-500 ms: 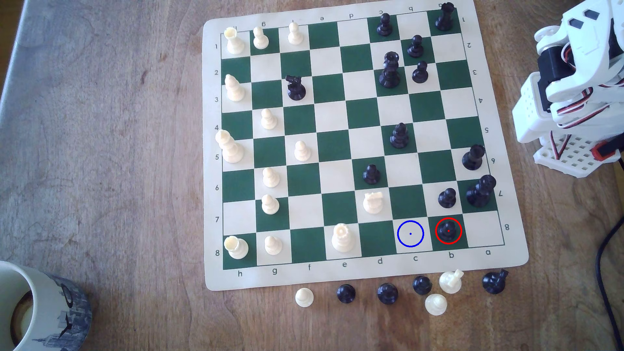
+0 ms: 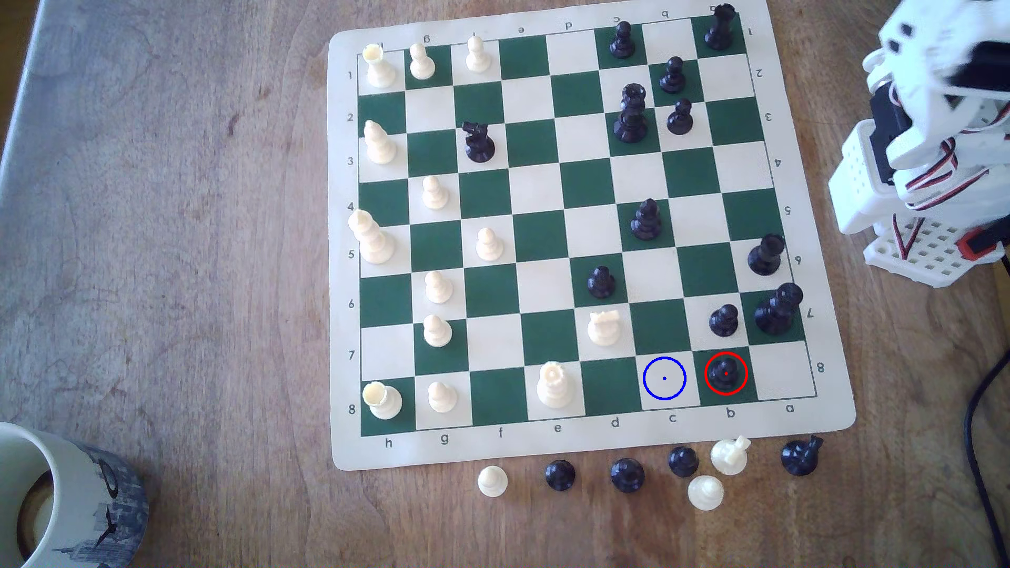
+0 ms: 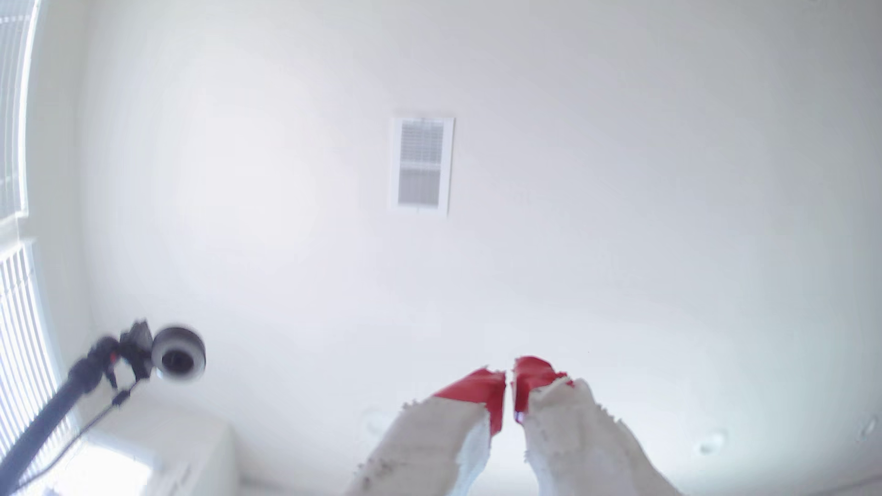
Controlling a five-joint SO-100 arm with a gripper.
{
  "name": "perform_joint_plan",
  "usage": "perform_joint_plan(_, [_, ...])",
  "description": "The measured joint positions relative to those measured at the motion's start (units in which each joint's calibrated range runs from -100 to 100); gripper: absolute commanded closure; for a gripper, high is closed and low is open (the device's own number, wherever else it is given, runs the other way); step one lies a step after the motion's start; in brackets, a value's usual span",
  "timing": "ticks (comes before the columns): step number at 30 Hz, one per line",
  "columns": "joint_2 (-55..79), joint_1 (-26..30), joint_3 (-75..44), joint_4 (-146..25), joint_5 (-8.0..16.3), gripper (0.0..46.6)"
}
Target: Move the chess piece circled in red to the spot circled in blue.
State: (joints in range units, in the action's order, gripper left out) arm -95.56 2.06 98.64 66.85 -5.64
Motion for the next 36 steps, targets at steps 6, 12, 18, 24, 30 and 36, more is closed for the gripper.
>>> perform_joint_plan(6, [0.0, -1.18, -1.9, -20.4, 0.49, 46.0])
perform_joint_plan(12, [0.0, -1.77, -7.68, -44.86, 10.06, 46.4])
perform_joint_plan(18, [0.42, -0.37, -20.06, -78.88, 1.9, 46.4])
perform_joint_plan(24, [11.06, 4.2, -36.69, -102.95, -0.1, 46.4])
perform_joint_plan(30, [27.65, 14.16, -58.38, -131.55, 2.39, 43.9])
perform_joint_plan(36, [33.77, 21.53, -59.56, -138.17, 4.49, 32.3])
